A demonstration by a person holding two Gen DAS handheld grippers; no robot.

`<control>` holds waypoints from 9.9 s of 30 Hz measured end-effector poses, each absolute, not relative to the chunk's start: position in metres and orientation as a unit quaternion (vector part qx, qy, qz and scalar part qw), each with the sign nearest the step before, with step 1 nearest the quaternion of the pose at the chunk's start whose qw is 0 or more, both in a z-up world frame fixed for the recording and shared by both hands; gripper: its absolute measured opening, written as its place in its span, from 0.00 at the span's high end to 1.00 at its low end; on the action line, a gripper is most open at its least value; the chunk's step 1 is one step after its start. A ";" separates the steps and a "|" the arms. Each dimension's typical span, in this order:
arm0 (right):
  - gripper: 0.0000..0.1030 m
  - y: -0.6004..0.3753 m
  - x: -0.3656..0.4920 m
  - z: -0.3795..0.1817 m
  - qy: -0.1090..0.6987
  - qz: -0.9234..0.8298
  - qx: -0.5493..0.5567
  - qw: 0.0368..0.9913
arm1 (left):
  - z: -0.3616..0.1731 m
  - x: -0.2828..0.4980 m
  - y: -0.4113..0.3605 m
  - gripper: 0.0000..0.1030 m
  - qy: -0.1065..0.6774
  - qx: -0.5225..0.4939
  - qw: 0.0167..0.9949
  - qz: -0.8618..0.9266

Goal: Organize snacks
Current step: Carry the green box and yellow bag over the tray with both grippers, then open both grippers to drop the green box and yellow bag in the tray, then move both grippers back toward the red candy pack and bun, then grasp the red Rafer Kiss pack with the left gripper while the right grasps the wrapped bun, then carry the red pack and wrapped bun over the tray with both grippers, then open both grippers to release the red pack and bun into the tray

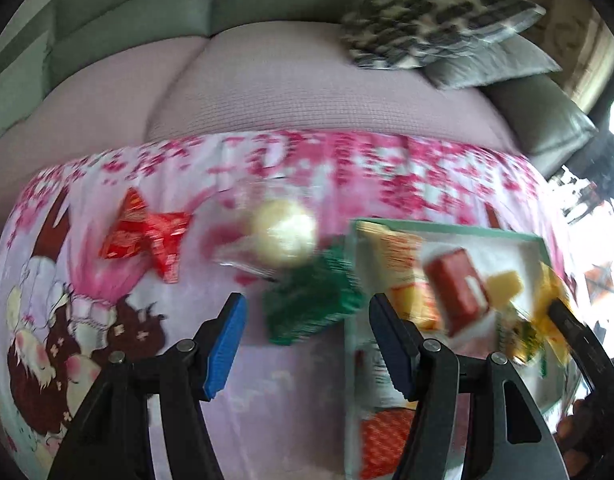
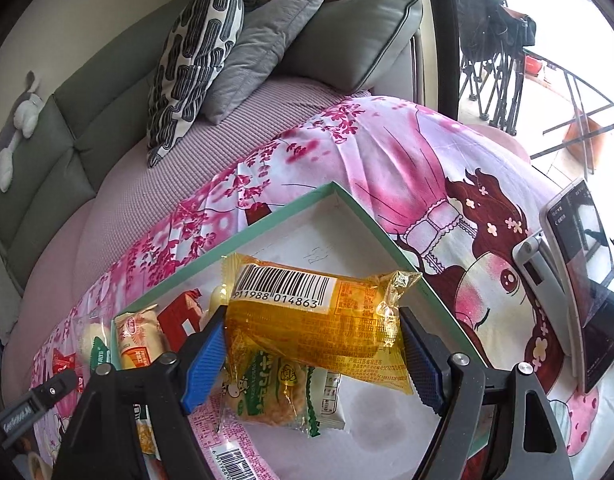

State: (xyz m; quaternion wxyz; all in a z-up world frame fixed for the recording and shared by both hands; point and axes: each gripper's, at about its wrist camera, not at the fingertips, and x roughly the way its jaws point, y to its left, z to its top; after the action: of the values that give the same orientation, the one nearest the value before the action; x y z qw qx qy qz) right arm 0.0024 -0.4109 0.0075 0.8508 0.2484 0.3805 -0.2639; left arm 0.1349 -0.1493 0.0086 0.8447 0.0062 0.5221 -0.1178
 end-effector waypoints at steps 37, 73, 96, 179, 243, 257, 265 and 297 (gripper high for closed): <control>0.20 -0.424 -0.001 0.002 0.374 -0.267 0.271 0.846 | -0.011 0.160 -0.156 0.31 0.565 -0.130 0.797 -0.167; 0.00 -0.395 0.010 0.022 0.388 -0.267 0.175 0.865 | 0.017 0.116 -0.189 0.12 0.519 0.021 0.842 -0.149; 0.00 -0.250 0.044 0.024 0.447 -0.125 0.118 0.878 | -0.005 0.120 -0.015 0.12 0.525 0.041 0.847 0.073; 0.43 -0.193 0.136 -0.004 0.576 -0.019 0.149 0.804 | 0.026 0.160 0.004 0.40 0.550 -0.154 0.818 -0.069; 0.43 -0.393 -0.055 0.016 0.433 -0.298 0.271 0.807 | 0.007 0.044 -0.205 0.40 0.510 0.003 0.819 -0.265; 0.43 -0.394 -0.047 0.002 0.451 -0.296 0.264 0.800 | -0.006 0.050 -0.211 0.40 0.515 0.007 0.815 -0.266; 0.43 -0.389 -0.042 0.002 0.455 -0.288 0.257 0.802 | -0.013 0.052 -0.212 0.40 0.518 0.008 0.812 -0.268; 0.13 -0.377 -0.032 -0.004 0.464 -0.279 0.236 0.807 | -0.015 0.054 -0.205 0.21 0.544 0.011 0.803 -0.244</control>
State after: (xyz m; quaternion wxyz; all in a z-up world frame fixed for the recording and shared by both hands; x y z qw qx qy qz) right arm -0.0324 -0.3768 -0.0036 0.8072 0.2361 0.4637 -0.2785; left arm 0.0544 -0.2050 -0.0146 0.8029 0.0110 0.5437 -0.2441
